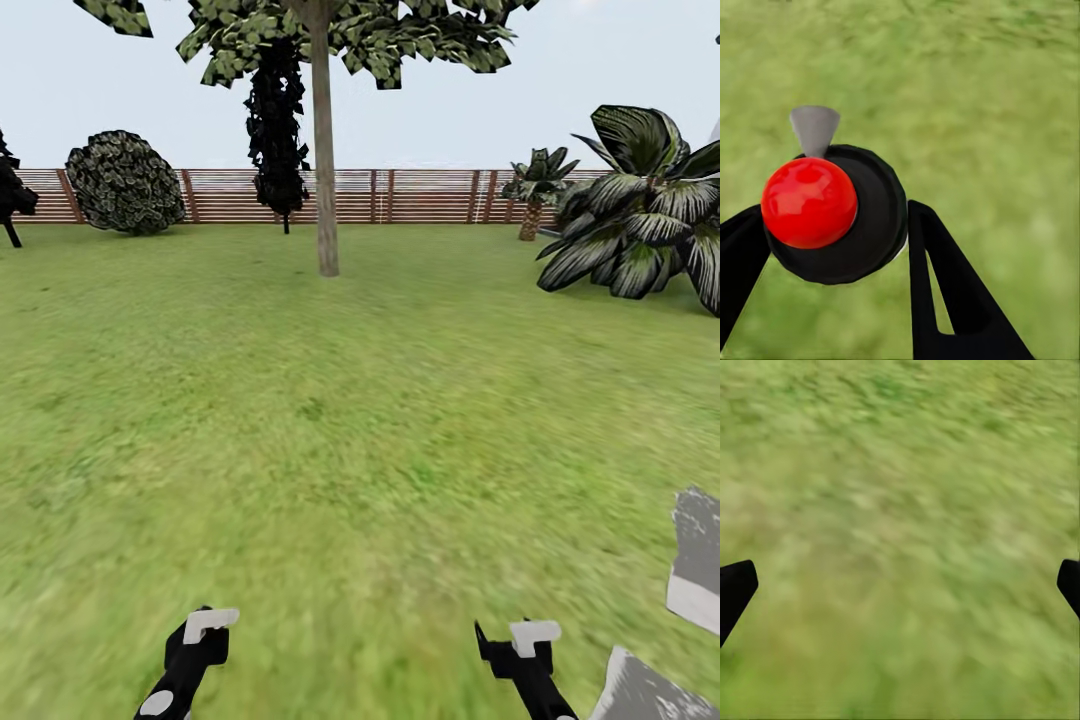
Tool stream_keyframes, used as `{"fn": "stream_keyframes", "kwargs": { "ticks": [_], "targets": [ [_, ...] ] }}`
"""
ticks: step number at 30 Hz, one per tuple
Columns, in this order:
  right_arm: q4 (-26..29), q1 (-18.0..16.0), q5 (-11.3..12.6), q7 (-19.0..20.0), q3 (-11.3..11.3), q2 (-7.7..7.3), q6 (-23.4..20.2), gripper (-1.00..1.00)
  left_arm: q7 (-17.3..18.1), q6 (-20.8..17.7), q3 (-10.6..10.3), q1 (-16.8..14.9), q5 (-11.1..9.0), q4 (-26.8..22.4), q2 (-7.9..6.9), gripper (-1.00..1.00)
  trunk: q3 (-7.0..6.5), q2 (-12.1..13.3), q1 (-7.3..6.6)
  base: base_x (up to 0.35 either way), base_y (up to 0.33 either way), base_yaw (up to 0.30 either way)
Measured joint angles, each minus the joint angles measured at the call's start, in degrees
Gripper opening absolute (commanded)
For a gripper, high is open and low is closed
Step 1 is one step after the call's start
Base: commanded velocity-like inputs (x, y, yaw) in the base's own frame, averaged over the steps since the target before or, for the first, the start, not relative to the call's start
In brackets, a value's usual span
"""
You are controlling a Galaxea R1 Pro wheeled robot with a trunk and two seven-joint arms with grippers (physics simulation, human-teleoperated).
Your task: In the garden, pick up the pesticide atomizer on the floor and spray pesticide onto both trees until each tree trunk is fully covered.
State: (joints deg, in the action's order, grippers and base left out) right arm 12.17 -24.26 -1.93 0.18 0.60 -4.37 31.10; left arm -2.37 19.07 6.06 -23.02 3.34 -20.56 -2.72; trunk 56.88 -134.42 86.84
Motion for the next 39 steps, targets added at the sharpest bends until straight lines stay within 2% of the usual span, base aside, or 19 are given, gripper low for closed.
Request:
{"fn": "stream_keyframes", "kwargs": {
  "ticks": [39],
  "targets": [
    [0.0,0.0,0.0,0.0,0.0,-0.03,-0.1,1.00,0.0,0.0,0.0,0.0,0.0,0.0,0.00,-1.00,0.00,0.0,0.00,0.330,0.089,0.000]
  ]
}}
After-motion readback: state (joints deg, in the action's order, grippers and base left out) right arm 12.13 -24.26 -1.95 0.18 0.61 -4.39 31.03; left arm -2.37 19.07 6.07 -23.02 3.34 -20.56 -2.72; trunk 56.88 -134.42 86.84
